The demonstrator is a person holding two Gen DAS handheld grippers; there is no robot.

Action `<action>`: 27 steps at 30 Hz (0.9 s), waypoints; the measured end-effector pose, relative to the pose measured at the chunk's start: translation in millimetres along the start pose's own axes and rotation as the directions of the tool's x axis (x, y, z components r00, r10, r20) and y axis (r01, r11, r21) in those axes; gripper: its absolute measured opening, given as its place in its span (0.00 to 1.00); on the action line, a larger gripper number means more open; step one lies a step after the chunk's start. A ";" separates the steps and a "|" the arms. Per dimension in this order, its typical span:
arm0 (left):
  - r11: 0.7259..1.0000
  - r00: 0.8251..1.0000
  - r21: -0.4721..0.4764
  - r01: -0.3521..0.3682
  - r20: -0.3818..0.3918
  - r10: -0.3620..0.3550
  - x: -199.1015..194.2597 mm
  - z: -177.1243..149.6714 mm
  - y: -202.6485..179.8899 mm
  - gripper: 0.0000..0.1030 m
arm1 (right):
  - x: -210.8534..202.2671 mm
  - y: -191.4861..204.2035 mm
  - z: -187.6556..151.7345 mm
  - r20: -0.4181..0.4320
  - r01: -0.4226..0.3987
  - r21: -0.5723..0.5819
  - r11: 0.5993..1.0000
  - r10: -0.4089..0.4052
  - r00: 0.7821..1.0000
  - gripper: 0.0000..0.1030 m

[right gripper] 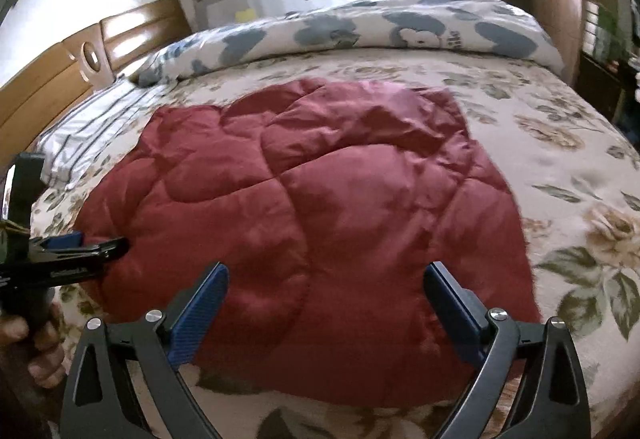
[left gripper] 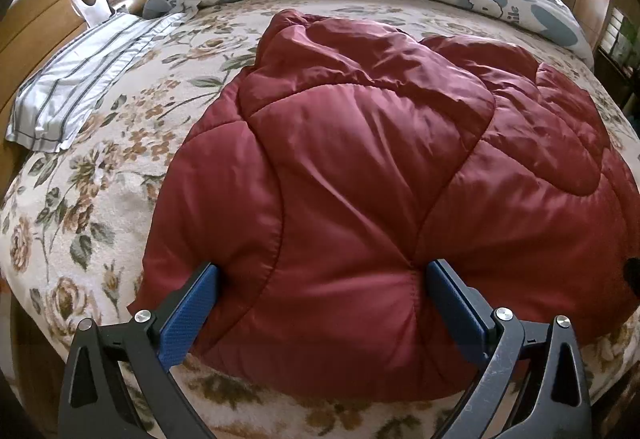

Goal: Fold large clothes

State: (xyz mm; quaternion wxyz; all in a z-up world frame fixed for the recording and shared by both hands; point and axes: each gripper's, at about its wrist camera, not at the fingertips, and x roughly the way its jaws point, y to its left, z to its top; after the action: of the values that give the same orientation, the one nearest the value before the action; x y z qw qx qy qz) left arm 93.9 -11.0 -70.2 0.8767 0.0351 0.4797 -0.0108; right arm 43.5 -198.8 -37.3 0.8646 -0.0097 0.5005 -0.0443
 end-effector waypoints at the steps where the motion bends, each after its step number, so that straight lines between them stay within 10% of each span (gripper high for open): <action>1: 1.000 1.000 0.001 0.001 -0.001 -0.001 -0.4 -0.4 0.2 1.00 | 8.8 0.0 -1.6 -0.028 0.009 -0.004 1.000 -0.009 1.000 0.95; 27: 0.999 0.999 0.004 0.036 0.013 -0.036 -17.7 -9.1 -0.8 1.00 | 3.4 -9.0 -3.7 -0.016 0.011 0.054 0.999 -0.010 1.000 0.97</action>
State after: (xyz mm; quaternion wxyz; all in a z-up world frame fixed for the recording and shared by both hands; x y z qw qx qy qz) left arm 76.6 -11.4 -60.2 0.8793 0.0281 0.4747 -0.0276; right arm 41.4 -208.0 -41.6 0.8602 0.0114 0.5060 -0.0622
